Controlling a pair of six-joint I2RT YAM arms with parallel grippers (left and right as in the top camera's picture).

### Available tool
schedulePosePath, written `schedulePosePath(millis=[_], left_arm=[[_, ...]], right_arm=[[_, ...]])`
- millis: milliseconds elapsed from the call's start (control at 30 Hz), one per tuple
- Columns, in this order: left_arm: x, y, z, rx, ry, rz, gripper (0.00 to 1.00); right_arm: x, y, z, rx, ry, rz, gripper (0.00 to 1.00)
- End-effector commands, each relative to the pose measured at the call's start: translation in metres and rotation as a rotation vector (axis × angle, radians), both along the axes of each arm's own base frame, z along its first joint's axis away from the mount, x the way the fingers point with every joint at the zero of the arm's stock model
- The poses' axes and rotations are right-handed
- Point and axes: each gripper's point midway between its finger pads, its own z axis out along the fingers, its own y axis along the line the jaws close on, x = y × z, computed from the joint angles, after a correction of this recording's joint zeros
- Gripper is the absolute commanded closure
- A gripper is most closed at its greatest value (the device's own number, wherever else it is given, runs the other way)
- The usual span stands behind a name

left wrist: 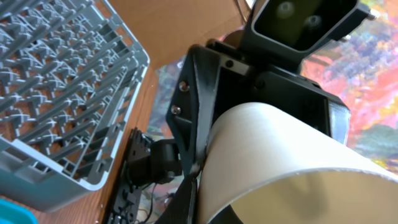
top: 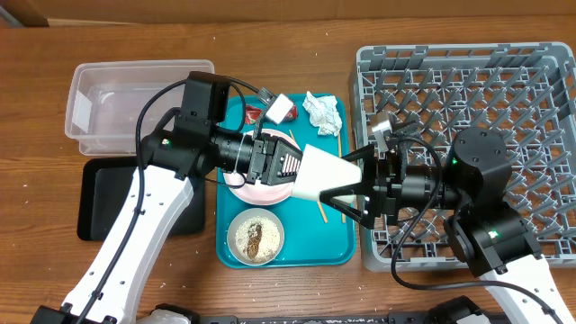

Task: Sort waste into correct bins and load items into the dishwasher

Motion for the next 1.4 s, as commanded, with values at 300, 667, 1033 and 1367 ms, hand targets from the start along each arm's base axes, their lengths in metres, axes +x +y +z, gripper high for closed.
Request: schedulePosePath(millis=[300,667,1033,1367], left_arm=[[0.008,-0.001,-0.009,0.058,-0.015,0.043,0.0],[0.042,0.053,-0.066,0.392,0.121,0.345,0.0],[0.042,0.06,-0.075,0.525,0.038,0.417,0.0],[0.035,0.062,-0.078,0.546,0.072,0.409,0.0]], right_arm=[[0.018,-0.01,0.005,-0.027,-0.02,-0.15,0.49],[0.052,-0.15,-0.083,-0.58,0.224,-0.976,0.49],[-0.012,-0.169,-0.161,-0.94,0.719,-0.901,0.49],[0.019,-0.156,-0.212,-1.088,0.853,-0.826,0.24]])
